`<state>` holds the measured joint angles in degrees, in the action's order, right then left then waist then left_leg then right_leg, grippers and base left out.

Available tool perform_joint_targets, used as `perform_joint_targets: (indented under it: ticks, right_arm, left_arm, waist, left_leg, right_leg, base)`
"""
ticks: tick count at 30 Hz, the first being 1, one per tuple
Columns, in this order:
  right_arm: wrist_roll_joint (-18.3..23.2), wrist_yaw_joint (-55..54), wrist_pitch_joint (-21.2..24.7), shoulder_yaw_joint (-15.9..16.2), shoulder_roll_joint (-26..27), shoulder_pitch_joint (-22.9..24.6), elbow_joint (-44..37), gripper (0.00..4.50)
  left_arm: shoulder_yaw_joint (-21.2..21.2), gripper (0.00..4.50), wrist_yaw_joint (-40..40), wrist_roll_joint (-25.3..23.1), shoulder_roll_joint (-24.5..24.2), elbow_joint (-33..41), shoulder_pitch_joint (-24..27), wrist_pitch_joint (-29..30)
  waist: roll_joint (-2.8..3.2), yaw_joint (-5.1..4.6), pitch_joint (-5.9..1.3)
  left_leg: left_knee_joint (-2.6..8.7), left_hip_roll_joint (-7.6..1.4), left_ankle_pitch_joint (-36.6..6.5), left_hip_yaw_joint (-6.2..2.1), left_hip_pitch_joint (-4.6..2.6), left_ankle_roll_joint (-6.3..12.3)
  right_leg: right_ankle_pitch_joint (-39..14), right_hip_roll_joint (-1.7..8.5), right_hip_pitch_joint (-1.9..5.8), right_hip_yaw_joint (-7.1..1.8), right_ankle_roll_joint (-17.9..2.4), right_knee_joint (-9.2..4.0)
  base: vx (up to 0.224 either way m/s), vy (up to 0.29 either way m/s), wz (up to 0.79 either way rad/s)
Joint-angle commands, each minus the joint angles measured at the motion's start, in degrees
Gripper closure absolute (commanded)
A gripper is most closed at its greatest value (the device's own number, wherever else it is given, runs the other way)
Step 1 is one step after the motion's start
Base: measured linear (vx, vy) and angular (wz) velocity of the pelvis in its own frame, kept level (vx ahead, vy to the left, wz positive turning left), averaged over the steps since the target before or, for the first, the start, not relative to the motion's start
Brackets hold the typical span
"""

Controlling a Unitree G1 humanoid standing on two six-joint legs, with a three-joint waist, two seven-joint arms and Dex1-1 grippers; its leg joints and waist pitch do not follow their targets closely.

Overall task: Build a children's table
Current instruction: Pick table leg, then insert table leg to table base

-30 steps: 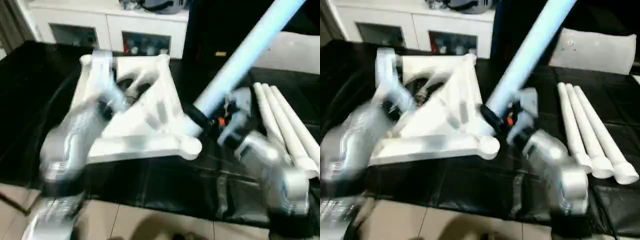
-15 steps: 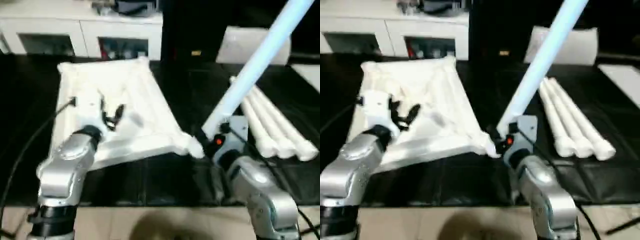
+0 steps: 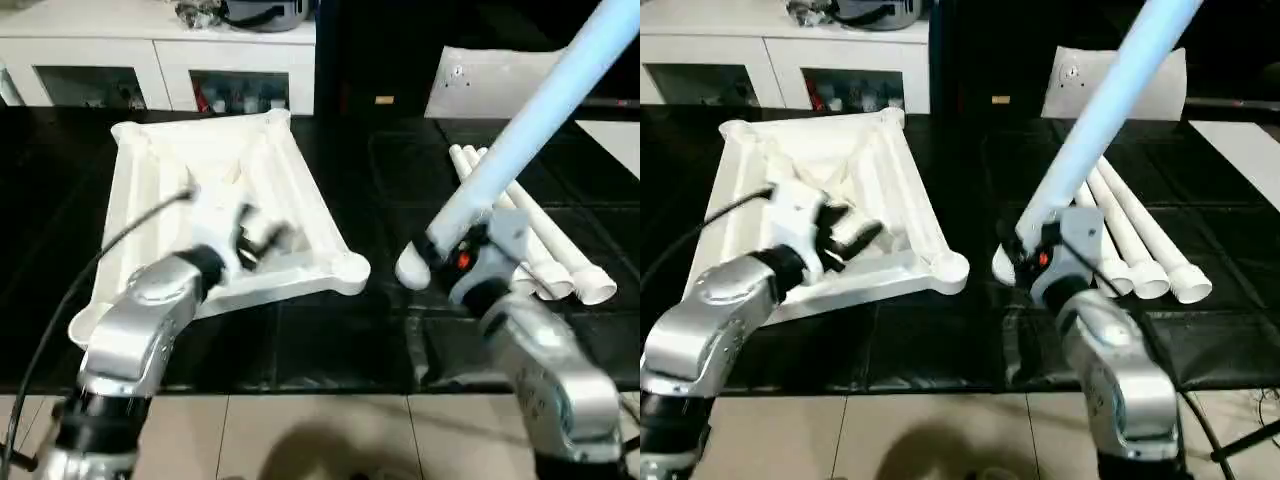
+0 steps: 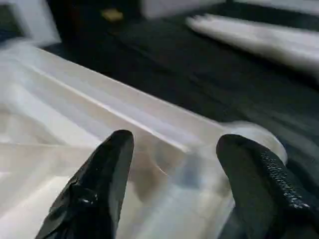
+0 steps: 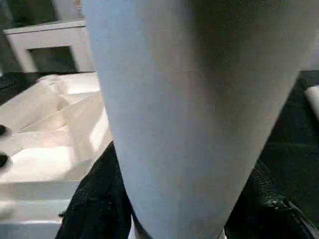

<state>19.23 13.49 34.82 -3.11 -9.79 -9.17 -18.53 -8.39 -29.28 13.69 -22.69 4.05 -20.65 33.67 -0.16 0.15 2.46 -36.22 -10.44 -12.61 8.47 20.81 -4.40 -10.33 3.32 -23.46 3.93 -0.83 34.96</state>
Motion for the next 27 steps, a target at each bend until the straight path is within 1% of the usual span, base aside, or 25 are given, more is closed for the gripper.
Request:
perform_joint_targets:
  ticks: [1, 2, 3, 4, 5, 6, 7, 8, 9, 10, 11, 12, 13, 14, 15, 16, 17, 18, 19, 20, 21, 22, 24, 26, 27]
  right_arm:
    - [1.26, 2.26, 0.7, -0.35, -1.13, -0.39, 0.33, 2.58]
    - [1.79, 3.49, 0.78, -0.18, -1.73, -0.09, 0.52, 2.58]
    - [1.85, 4.08, 0.64, 0.04, -2.11, 0.0, 0.61, 2.58]
    - [1.85, 4.42, 0.35, 0.24, -2.36, -0.06, 0.84, 2.58]
    - [2.24, 5.25, 0.3, 0.53, -2.81, 0.01, 0.89, 2.58]
    - [2.24, 5.25, 0.3, 0.53, -2.81, 0.01, 0.89, 2.58]
    - [2.28, 5.6, 0.34, 0.72, -3.11, 0.12, 0.87, 2.58]
    - [2.16, 6.0, 0.28, 1.0, -3.48, 0.34, 0.81, 2.58]
    - [2.24, 6.56, 0.48, 1.11, -3.76, 0.54, 0.8, 2.58]
    - [2.41, 7.06, 0.58, 1.26, -3.94, 0.66, 0.79, 2.58]
    - [2.41, 7.06, 0.58, 1.26, -3.94, 0.66, 0.79, 2.58]
    - [2.55, 7.64, 0.58, 1.55, -4.16, 0.8, 0.78, 2.58]
    - [2.57, 8.1, 0.48, 1.76, -4.33, 0.92, 0.79, 2.58]
    - [2.58, 8.24, 0.45, 1.8, -4.38, 0.95, 0.81, 2.58]
    - [2.58, 8.24, 0.45, 1.8, -4.38, 0.95, 0.81, 2.58]
    - [2.61, 8.67, 0.51, 2.07, -4.64, 0.94, 0.84, 2.58]
    - [2.56, 8.98, 0.51, 2.31, -4.87, 0.86, 0.85, 2.58]
    - [2.49, 9.13, 0.48, 2.48, -4.99, 0.85, 0.83, 2.58]
    - [2.49, 9.13, 0.48, 2.48, -4.99, 0.85, 0.83, 2.58]
    - [2.29, 9.33, 0.2, 2.69, -5.18, 0.82, 0.98, 2.58]
    - [2.1, 9.46, 0.02, 2.77, -5.22, 0.88, 1.01, 2.58]
    - [2.02, 9.59, -0.02, 2.84, -5.3, 0.92, 0.98, 2.58]
    - [1.95, 9.76, 0.0, 2.87, -5.31, 0.92, 0.93, 2.58]
    - [1.8, 9.94, -0.05, 3.04, -5.36, 0.93, 0.94, 2.58]
    - [1.75, 10.07, -0.05, 3.13, -5.43, 0.91, 0.95, 2.58]
  left_arm:
    - [-1.83, 1.04, -4.75, -0.37, -1.41, -1.31, -1.19, -0.32]
    - [-3.49, 1.04, -8.59, -0.26, -3.12, -3.07, -2.2, -0.38]
    - [-4.19, 1.04, -10.06, -0.2, -3.78, -3.73, -2.58, -0.42]
    - [-4.67, 1.04, -11.08, -0.19, -4.28, -4.25, -2.92, -0.62]
    - [-5.2, 1.22, -13.05, -0.1, -4.62, -5.28, -3.61, -2.12]
    - [-5.2, 1.22, -13.06, -0.09, -4.62, -5.29, -3.61, -2.12]
    - [-5.15, 1.42, -13.82, 0.4, -4.53, -5.74, -3.91, -2.12]
    - [-5.33, 1.42, -14.73, 0.73, -4.56, -6.16, -4.21, -2.09]
    - [-6.27, 1.44, -16.82, 0.14, -5.04, -7.41, -4.81, -3.39]
    - [-7.28, 1.55, -18.61, -0.47, -5.5, -8.57, -5.25, -4.23]
    - [-7.28, 1.72, -18.61, -0.47, -5.5, -8.57, -5.25, -4.23]
    - [-8.54, 1.84, -20.39, -1.26, -5.79, -10.39, -5.93, -5.35]
    - [-9.6, 1.89, -21.77, -2.05, -5.8, -12.16, -6.67, -6.67]
    - [-9.85, 1.89, -22.21, -2.3, -5.78, -12.69, -6.89, -7.1]
    - [-9.85, 1.99, -22.21, -2.3, -5.78, -12.69, -6.89, -7.1]
    - [-10.21, 2.16, -22.83, -2.92, -5.47, -14.44, -7.66, -7.89]
    - [-11.08, 2.16, -23.9, -3.9, -5.48, -16.33, -8.49, -9.16]
    - [-11.47, 2.34, -24.23, -4.37, -5.51, -17.21, -8.86, -9.53]
    - [-11.47, 2.34, -24.23, -4.37, -5.51, -17.21, -8.86, -9.53]
    - [-12.05, 2.47, -24.58, -5.27, -5.29, -19.64, -9.86, -10.73]
    - [-12.43, 2.47, -25.06, -5.7, -5.29, -21.0, -10.39, -11.55]
    - [-12.69, 2.74, -25.17, -6.07, -5.27, -21.97, -10.77, -12.05]
    - [-13.02, 2.84, -25.16, -6.97, -5.15, -23.87, -11.56, -13.0]
    - [-13.55, 3.07, -25.24, -7.99, -5.09, -25.98, -12.33, -14.0]
    - [-13.74, 3.07, -25.52, -8.28, -5.02, -26.93, -12.66, -14.46]
  waist:
    - [0.55, 0.05, -2.83]
    - [0.57, 0.23, -2.95]
    - [0.64, 0.26, -3.04]
    - [0.62, 0.33, -3.26]
    - [0.7, 0.42, -3.28]
    - [0.62, 0.43, -3.26]
    - [0.38, 0.55, -3.48]
    - [0.5, 0.67, -3.46]
    - [0.55, 0.71, -3.47]
    - [0.4, 0.73, -3.41]
    - [0.52, 0.76, -3.42]
    - [0.58, 0.75, -3.35]
    - [0.45, 0.75, -3.18]
    - [0.44, 0.66, -3.14]
    - [0.44, 0.65, -3.1]
    - [0.25, 0.58, -3.02]
    - [0.32, 0.48, -2.89]
    - [0.41, 0.44, -2.88]
    - [0.37, 0.43, -2.88]
    - [0.4, 0.41, -2.81]
    - [0.3, 0.42, -2.85]
    - [0.3, 0.4, -2.79]
    - [0.32, 0.4, -2.84]
    - [0.39, 0.42, -2.94]
    - [0.37, 0.39, -3.01]
  left_leg:
    - [5.43, -1.5, -15.47, -0.69, -0.3, -0.42]
    - [5.43, -1.57, -13.86, -0.64, -0.32, -0.29]
    - [5.38, -1.57, -13.03, -0.58, -0.29, -0.28]
    - [5.21, -1.59, -10.67, -0.39, -0.22, -0.13]
    - [5.15, -1.61, -9.89, -0.32, -0.24, -0.1]
    - [5.14, -1.53, -8.96, -0.28, -0.07, 0.2]
    - [5.05, -1.59, -6.71, -0.16, 0.08, 0.44]
    - [5.06, -1.61, -5.24, -0.17, 0.16, 0.7]
    - [5.02, -1.6, -4.59, -0.12, 0.09, 0.94]
    - [5.02, -1.54, -4.63, -0.06, 0.06, 1.13]
    - [5.1, -1.65, -5.03, -0.1, 0.03, 1.02]
    - [5.13, -1.69, -5.31, -0.1, 0.03, 0.96]
    - [5.23, -1.59, -6.48, -0.06, -0.01, 0.81]
    - [5.32, -1.66, -7.63, -0.06, -0.09, 0.44]
    - [5.37, -1.68, -8.04, -0.12, -0.07, 0.24]
    - [5.47, -1.71, -8.87, -0.14, -0.09, 0.04]
    - [5.55, -1.69, -9.83, -0.16, -0.22, -0.09]
    - [5.54, -1.66, -10.6, -0.14, -0.31, -0.27]
    - [5.55, -1.68, -10.92, -0.16, -0.36, -0.35]
    - [5.58, -1.61, -11.46, -0.21, -0.36, -0.29]
    - [5.52, -1.61, -11.75, -0.17, -0.52, -0.31]
    - [5.63, -1.66, -11.92, -0.27, -0.39, -0.32]
    - [5.65, -1.72, -11.86, -0.33, -0.43, -0.38]
    - [5.65, -1.77, -11.12, -0.32, -0.42, -0.36]
    - [5.66, -1.84, -10.6, -0.38, -0.29, -0.34]
  right_leg:
    - [-23.92, 3.62, 2.39, -2.58, -3.43, -5.53]
    - [-21.18, 3.65, 2.48, -2.77, -4.59, -5.26]
    - [-19.83, 3.59, 2.54, -2.84, -5.12, -4.98]
    - [-15.66, 3.69, 2.81, -3.03, -6.92, -4.5]
    - [-14.26, 3.7, 2.84, -3.06, -7.65, -4.3]
    - [-13.29, 3.72, 3.03, -3.07, -8.11, -4.34]
    - [-10.46, 3.81, 3.42, -3.11, -9.01, -3.95]
    - [-8.72, 3.86, 3.59, -3.09, -9.72, -3.72]
    - [-7.91, 3.83, 3.63, -3.08, -10.13, -3.69]
    - [-8.29, 3.79, 3.59, -3.08, -10.06, -3.84]
    - [-8.87, 3.91, 3.72, -3.1, -10.16, -3.7]
    - [-9.28, 3.92, 3.7, -3.11, -10.14, -3.78]
    - [-11.46, 3.87, 3.69, -3.1, -9.55, -4.12]
    - [-13.39, 3.94, 3.69, -3.13, -9.07, -4.24]
    - [-14.21, 3.99, 3.73, -3.11, -8.87, -4.26]
    - [-16.14, 4.03, 3.69, -3.11, -8.35, -4.5]
    - [-18.05, 3.98, 3.51, -3.11, -7.79, -4.77]
    - [-19.41, 3.99, 3.4, -3.14, -7.31, -4.91]
    - [-19.9, 4.02, 3.38, -3.14, -7.14, -4.96]
    - [-21.21, 4.02, 3.35, -3.1, -6.74, -5.21]
    - [-21.88, 4.06, 3.22, -3.15, -6.46, -5.28]
    - [-22.38, 4.1, 3.31, -3.1, -6.35, -5.29]
    - [-22.43, 4.12, 3.28, -3.09, -6.27, -5.31]
    - [-20.36, 4.08, 3.29, -3.14, -6.74, -5.16]
    - [-18.77, 4.13, 3.46, -3.16, -7.31, -4.9]
  base:
    - [0.0, 0.0, 0.0]
    - [0.0, 0.0, 0.0]
    - [0.0, 0.0, 0.0]
    - [0.0, 0.0, 0.0]
    - [0.0, 0.0, 0.0]
    - [0.0, 0.0, 0.0]
    - [0.0, 0.0, 0.0]
    - [0.0, 0.0, 0.0]
    - [0.0, 0.0, 0.0]
    - [0.0, 0.0, 0.0]
    - [0.0, 0.0, 0.0]
    - [0.0, 0.0, 0.0]
    - [0.0, 0.0, 0.0]
    - [0.0, 0.0, 0.0]
    - [0.0, 0.0, 0.0]
    - [0.0, 0.0, 0.0]
    - [0.0, 0.0, 0.0]
    - [0.0, 0.0, 0.0]
    - [0.0, 0.0, 0.0]
    - [0.0, 0.0, 0.0]
    - [0.0, 0.0, 0.0]
    - [0.0, 0.0, 0.0]
    - [0.0, 0.0, 0.0]
    - [0.0, 0.0, 0.0]
    - [0.0, 0.0, 0.0]
